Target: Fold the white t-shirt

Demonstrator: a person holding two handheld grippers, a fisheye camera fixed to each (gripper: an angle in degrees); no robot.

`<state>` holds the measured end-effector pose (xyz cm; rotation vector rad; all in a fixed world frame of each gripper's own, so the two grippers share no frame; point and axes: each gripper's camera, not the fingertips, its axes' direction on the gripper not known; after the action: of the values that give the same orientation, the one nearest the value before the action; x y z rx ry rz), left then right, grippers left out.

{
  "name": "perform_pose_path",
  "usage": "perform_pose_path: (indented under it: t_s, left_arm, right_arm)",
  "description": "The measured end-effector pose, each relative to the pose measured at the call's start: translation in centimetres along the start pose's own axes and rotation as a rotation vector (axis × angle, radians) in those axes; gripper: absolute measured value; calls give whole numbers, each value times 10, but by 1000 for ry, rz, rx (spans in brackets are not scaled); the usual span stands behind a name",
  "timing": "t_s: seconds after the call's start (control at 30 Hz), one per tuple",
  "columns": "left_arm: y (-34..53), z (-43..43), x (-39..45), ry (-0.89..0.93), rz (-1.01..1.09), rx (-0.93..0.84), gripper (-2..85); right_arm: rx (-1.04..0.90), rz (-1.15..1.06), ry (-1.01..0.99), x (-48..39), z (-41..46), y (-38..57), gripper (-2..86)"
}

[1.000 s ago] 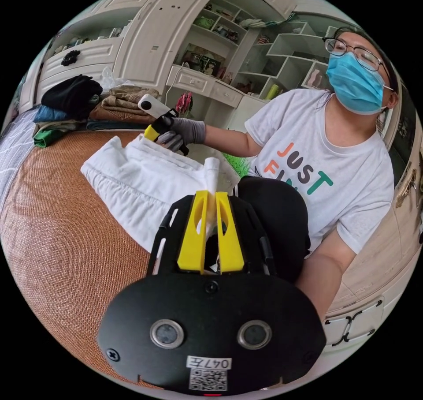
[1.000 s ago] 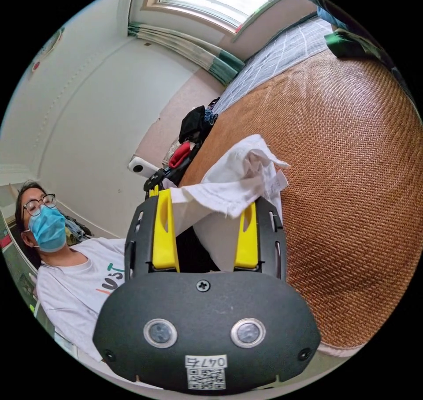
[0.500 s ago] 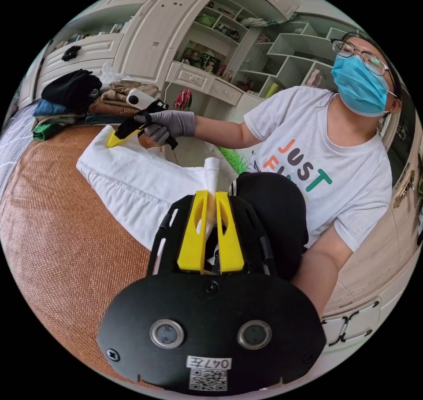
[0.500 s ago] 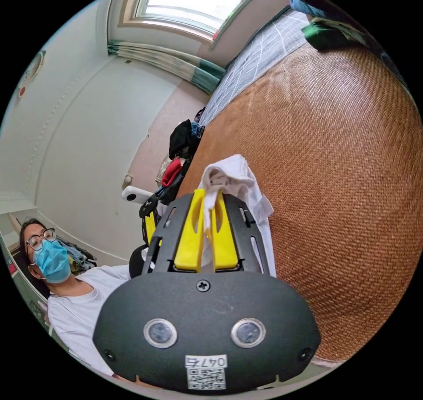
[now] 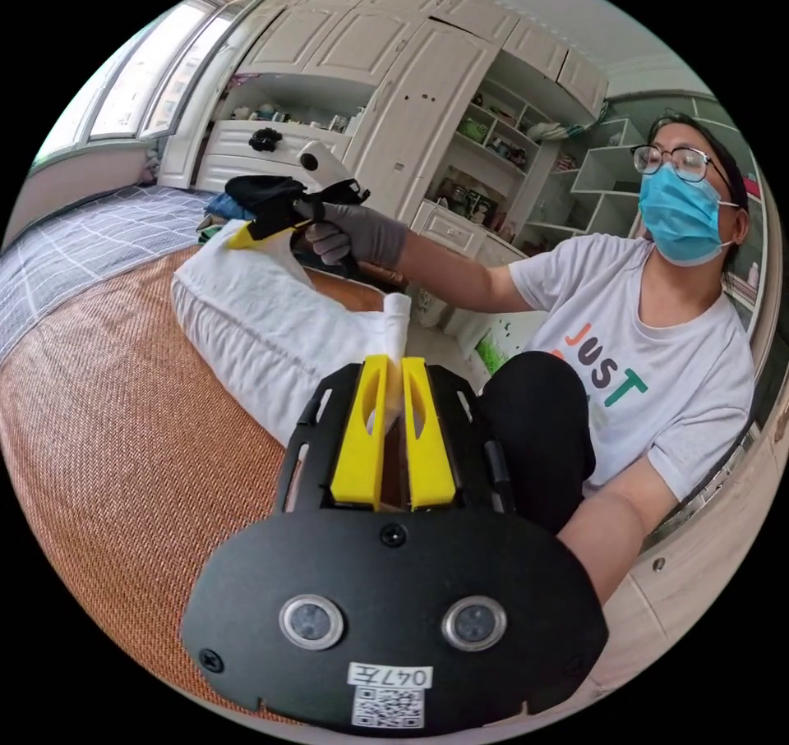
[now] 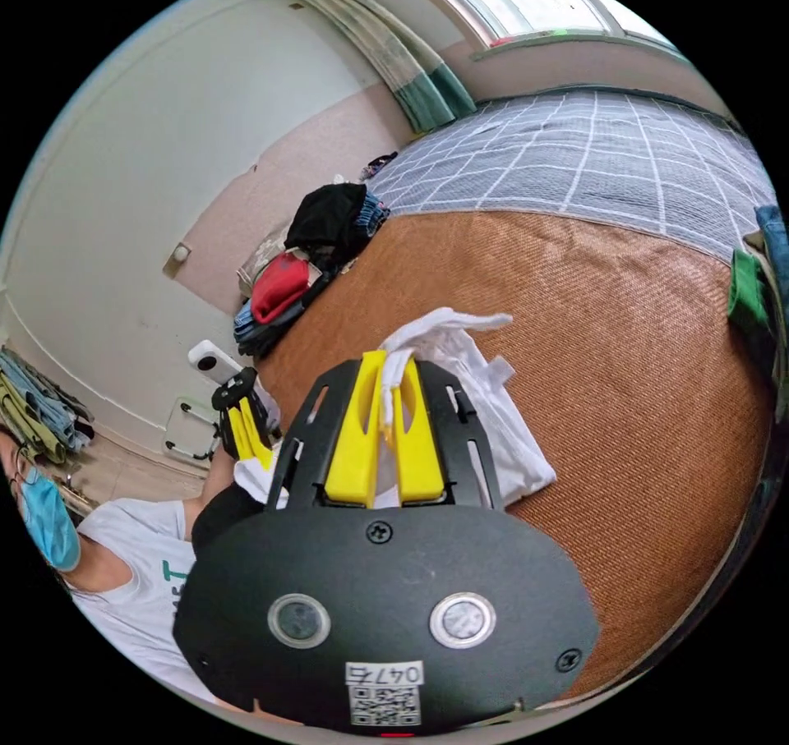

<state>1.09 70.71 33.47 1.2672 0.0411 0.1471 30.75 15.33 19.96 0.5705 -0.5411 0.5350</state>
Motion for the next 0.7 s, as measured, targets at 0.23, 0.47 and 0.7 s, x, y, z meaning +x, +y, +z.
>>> perform_pose_path:
  t_s: [0.23, 0.47, 0.7]
  left_arm:
    - [-1, 52, -32, -38, -40, -306, 35]
    - [26, 26, -55, -31, -42, -271, 35]
    - [59, -65, -84, -30, -72, 120, 26]
  right_arm:
    - [-69, -59, 234, -26, 2, 15, 20]
    - [-22, 9, 380, -37, -11, 54, 112]
    - [274, -103, -71, -96, -30, 177, 51]
